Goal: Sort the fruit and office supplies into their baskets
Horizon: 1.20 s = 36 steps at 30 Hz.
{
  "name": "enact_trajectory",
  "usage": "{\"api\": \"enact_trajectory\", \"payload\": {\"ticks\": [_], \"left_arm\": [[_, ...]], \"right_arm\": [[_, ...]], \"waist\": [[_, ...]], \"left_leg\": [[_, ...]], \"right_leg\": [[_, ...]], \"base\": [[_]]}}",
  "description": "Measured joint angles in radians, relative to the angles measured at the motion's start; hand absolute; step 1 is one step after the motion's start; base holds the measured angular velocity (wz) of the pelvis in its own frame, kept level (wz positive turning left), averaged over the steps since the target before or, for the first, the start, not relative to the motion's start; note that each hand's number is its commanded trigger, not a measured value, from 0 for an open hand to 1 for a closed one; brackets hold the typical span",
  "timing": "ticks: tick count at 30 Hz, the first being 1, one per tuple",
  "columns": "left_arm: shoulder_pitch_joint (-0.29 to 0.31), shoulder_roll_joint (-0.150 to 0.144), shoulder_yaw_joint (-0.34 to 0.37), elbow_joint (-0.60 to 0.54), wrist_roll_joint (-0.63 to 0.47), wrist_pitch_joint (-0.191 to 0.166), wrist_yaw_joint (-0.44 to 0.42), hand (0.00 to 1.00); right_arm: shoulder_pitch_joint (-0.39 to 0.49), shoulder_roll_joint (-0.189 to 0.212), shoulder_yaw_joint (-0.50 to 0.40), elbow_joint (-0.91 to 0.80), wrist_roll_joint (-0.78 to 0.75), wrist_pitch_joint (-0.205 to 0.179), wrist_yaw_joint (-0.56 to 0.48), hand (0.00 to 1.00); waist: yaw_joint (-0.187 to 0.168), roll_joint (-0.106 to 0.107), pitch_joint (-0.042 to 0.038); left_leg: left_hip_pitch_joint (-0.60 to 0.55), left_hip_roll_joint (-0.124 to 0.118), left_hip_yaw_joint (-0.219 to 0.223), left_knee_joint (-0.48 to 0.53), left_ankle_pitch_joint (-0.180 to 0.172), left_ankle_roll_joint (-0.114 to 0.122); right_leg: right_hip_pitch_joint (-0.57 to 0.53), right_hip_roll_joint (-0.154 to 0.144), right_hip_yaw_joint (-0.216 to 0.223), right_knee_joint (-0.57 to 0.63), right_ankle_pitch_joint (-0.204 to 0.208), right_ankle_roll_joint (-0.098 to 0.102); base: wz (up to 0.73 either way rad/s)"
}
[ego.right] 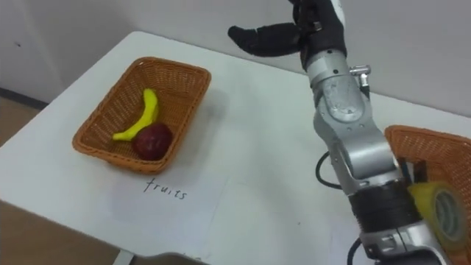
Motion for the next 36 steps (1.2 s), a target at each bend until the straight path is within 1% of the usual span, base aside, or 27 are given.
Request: {"api": "enact_trajectory", "payload": {"ticks": [2, 3, 5, 7, 8, 9, 11, 13, 14, 15, 16, 17, 18, 19, 20, 22, 23, 26, 27, 29, 31, 34, 35, 36], "left_arm": [[0.0, 0.004, 0.014, 0.004, 0.0, -0.019, -0.001, 0.0], [0.0, 0.005, 0.013, 0.004, 0.0, -0.024, -0.001, 0.0], [0.009, 0.004, 0.013, 0.005, 0.002, -0.038, -0.001, 0.0], [0.013, 0.005, 0.013, 0.006, 0.001, -0.042, -0.001, 0.0], [0.019, 0.006, 0.015, 0.008, 0.001, -0.042, 0.0, 0.0], [0.021, 0.006, 0.015, 0.01, 0.001, -0.042, 0.001, 0.0], [0.021, 0.006, 0.015, 0.038, -0.003, -0.042, 0.001, 0.0], [0.036, 0.002, 0.015, 0.038, -0.002, -0.045, 0.001, 0.0], [0.036, 0.001, 0.015, 0.038, -0.002, -0.046, 0.001, 0.0], [0.045, 0.001, 0.015, 0.038, -0.002, -0.046, 0.001, 0.0], [0.05, 0.001, 0.015, 0.038, -0.002, -0.046, 0.001, 0.0], [0.057, 0.0, 0.015, 0.037, -0.002, -0.046, 0.001, 0.0], [0.059, 0.0, 0.015, 0.037, -0.002, -0.046, 0.001, 0.0], [0.059, 0.0, 0.015, 0.037, -0.003, -0.047, 0.001, 0.0], [0.057, 0.001, 0.015, 0.037, -0.002, -0.049, 0.002, 0.0], [0.06, 0.005, 0.014, 0.037, -0.003, -0.054, 0.006, 0.0], [0.054, 0.004, 0.014, 0.037, -0.003, -0.06, 0.01, 0.0], [0.053, 0.005, 0.013, 0.033, -0.003, -0.066, 0.022, 0.0], [0.052, 0.005, 0.014, 0.033, -0.003, -0.066, 0.023, 0.0], [0.052, 0.004, 0.014, 0.027, -0.003, -0.066, 0.029, 0.0], [0.055, 0.004, 0.014, 0.026, -0.003, -0.067, 0.034, 0.0], [0.064, 0.004, 0.013, 0.026, -0.004, -0.068, 0.044, 0.0], [0.065, 0.003, 0.013, 0.026, -0.003, -0.072, 0.051, 0.0], [0.065, 0.003, 0.013, 0.026, -0.003, -0.075, 0.053, 0.0]], "right_arm": [[0.017, -0.007, -0.051, -0.015, 0.002, -0.008, -0.005, 0.0], [0.024, -0.007, -0.061, -0.021, 0.004, -0.013, -0.011, 0.0], [0.038, -0.007, -0.103, -0.031, 0.003, -0.031, -0.02, 0.0], [0.054, -0.008, -0.13, -0.055, 0.014, -0.032, -0.037, 0.0], [0.07, -0.009, -0.14, -0.067, 0.033, -0.04, -0.043, 0.0], [0.08, -0.01, -0.147, -0.07, 0.048, -0.043, -0.043, 0.0], [0.128, -0.011, -0.189, -0.081, 0.093, -0.043, -0.048, 0.0], [0.156, -0.014, -0.232, -0.097, 0.097, -0.043, -0.066, 0.0], [0.174, -0.021, -0.256, -0.104, 0.097, -0.047, -0.08, 0.0], [0.184, -0.029, -0.277, -0.104, 0.097, -0.047, -0.092, 0.0], [0.188, -0.032, -0.287, -0.104, 0.096, -0.048, -0.098, 0.0], [0.197, -0.035, -0.303, -0.104, 0.095, -0.051, -0.112, 0.0], [0.2, -0.035, -0.313, -0.104, 0.094, -0.052, -0.117, 0.0], [0.202, -0.036, -0.327, -0.104, 0.094, -0.053, -0.13, 0.0], [0.202, -0.038, -0.331, -0.104, 0.093, -0.056, -0.145, 0.0], [0.214, -0.038, -0.332, -0.111, 0.097, -0.064, -0.16, 0.0], [0.231, -0.038, -0.335, -0.128, 0.105, -0.064, -0.167, 0.0], [0.264, -0.038, -0.351, -0.147, 0.144, -0.066, -0.176, 0.0], [0.273, -0.038, -0.36, -0.15, 0.154, -0.066, -0.18, 0.0], [0.299, -0.038, -0.394, -0.151, 0.161, -0.066, -0.206, 0.0], [0.314, -0.038, -0.431, -0.152, 0.16, -0.066, -0.23, 0.0], [0.341, -0.038, -0.484, -0.165, 0.163, -0.066, -0.274, 0.0], [0.362, -0.038, -0.499, -0.181, 0.17, -0.072, -0.288, 0.0], [0.37, -0.038, -0.505, -0.184, 0.171, -0.077, -0.292, 0.0]], "waist": [[-0.018, 0.004, -0.0002], [-0.023, 0.005, -0.001], [-0.047, 0.013, -0.0061], [-0.06, 0.017, -0.0073], [-0.064, 0.02, -0.0058], [-0.07, 0.021, -0.0061], [-0.099, 0.023, -0.0073], [-0.121, 0.023, -0.008], [-0.13, 0.025, -0.0084], [-0.141, 0.028, -0.0095], [-0.144, 0.031, -0.0111], [-0.155, 0.036, -0.0142], [-0.167, 0.038, -0.015], [-0.174, 0.042, -0.0163], [-0.181, 0.045, -0.0176], [-0.197, 0.045, -0.0168], [-0.204, 0.044, -0.016], [-0.224, 0.041, -0.0147], [-0.224, 0.04, -0.0146], [-0.23, 0.038, -0.0138], [-0.234, 0.037, -0.0141], [-0.251, 0.032, -0.0109], [-0.252, 0.023, -0.0061], [-0.253, 0.025, -0.0071]], "left_leg": [[0.009, 0.002, 0.015, 0.0, -0.002, -0.001], [0.012, 0.002, 0.017, 0.0, -0.003, -0.001], [0.018, 0.01, 0.036, 0.0, -0.006, 0.0], [0.021, 0.014, 0.051, -0.001, -0.008, 0.0], [0.033, 0.018, 0.066, -0.005, -0.01, -0.002], [0.036, 0.02, 0.068, -0.005, -0.012, -0.003], [0.049, 0.023, 0.07, 0.0, -0.021, -0.004], [0.046, 0.023, 0.074, 0.003, -0.023, -0.005], [0.045, 0.023, 0.083, 0.003, -0.024, -0.005], [0.047, 0.023, 0.091, 0.002, -0.026, -0.006], [0.048, 0.024, 0.096, 0.003, -0.026, -0.006], [0.049, 0.025, 0.099, 0.002, -0.028, -0.006], [0.05, 0.024, 0.099, 0.001, -0.028, -0.006], [0.051, 0.025, 0.105, 0.002, -0.028, -0.006], [0.051, 0.031, 0.119, 0.001, -0.028, -0.006], [0.053, 0.033, 0.127, 0.001, -0.029, -0.006], [0.055, 0.035, 0.138, 0.0, -0.03, -0.007], [0.055, 0.043, 0.149, 0.0, -0.036, -0.009], [0.056, 0.044, 0.152, 0.0, -0.037, -0.01], [0.057, 0.042, 0.169, 0.0, -0.041, -0.011], [0.052, 0.041, 0.171, 0.001, -0.042, -0.012], [0.051, 0.04, 0.175, 0.0, -0.042, -0.011], [0.051, 0.041, 0.176, -0.002, -0.042, -0.012], [0.051, 0.041, 0.176, -0.002, -0.043, -0.012]], "right_leg": [[-0.001, 0.002, 0.016, 0.009, 0.0, -0.001], [-0.001, 0.003, 0.017, 0.01, 0.0, -0.001], [-0.003, 0.004, 0.027, 0.011, 0.002, -0.002], [-0.006, 0.008, 0.043, 0.013, 0.004, -0.005], [-0.003, 0.011, 0.053, 0.013, 0.006, -0.007], [-0.001, 0.014, 0.06, 0.013, 0.007, -0.007], [0.014, 0.019, 0.068, 0.013, 0.007, -0.007], [0.01, 0.02, 0.075, 0.014, 0.007, -0.008], [0.005, 0.022, 0.081, 0.015, 0.007, -0.009], [0.002, 0.024, 0.09, 0.018, 0.008, -0.009], [-0.002, 0.025, 0.096, 0.022, 0.008, -0.009], [-0.005, 0.026, 0.1, 0.025, 0.008, -0.009], [-0.004, 0.026, 0.1, 0.025, 0.008, -0.009], [-0.006, 0.026, 0.106, 0.027, 0.007, -0.009], [-0.012, 0.029, 0.119, 0.028, 0.008, -0.009], [-0.011, 0.03, 0.123, 0.029, 0.008, -0.01], [-0.013, 0.032, 0.127, 0.03, 0.009, -0.011], [-0.014, 0.035, 0.133, 0.027, 0.01, -0.013], [-0.015, 0.037, 0.138, 0.026, 0.01, -0.013], [-0.02, 0.042, 0.155, 0.025, 0.01, -0.013], [-0.031, 0.043, 0.163, 0.026, 0.01, -0.013], [-0.036, 0.045, 0.17, 0.025, 0.01, -0.013], [-0.037, 0.046, 0.171, 0.025, 0.009, -0.013], [-0.038, 0.046, 0.171, 0.025, 0.009, -0.013]], "base": [[-0.19], [-0.18], [-0.2], [-0.28], [-0.31], [-0.28], [-0.11], [-0.1], [-0.2], [-0.22], [-0.22], [-0.13], [-0.12], [-0.16], [-0.21], [-0.13], [-0.09], [-0.12], [-0.14], [-0.2], [-0.13], [-0.06], [-0.04], [-0.08]]}}
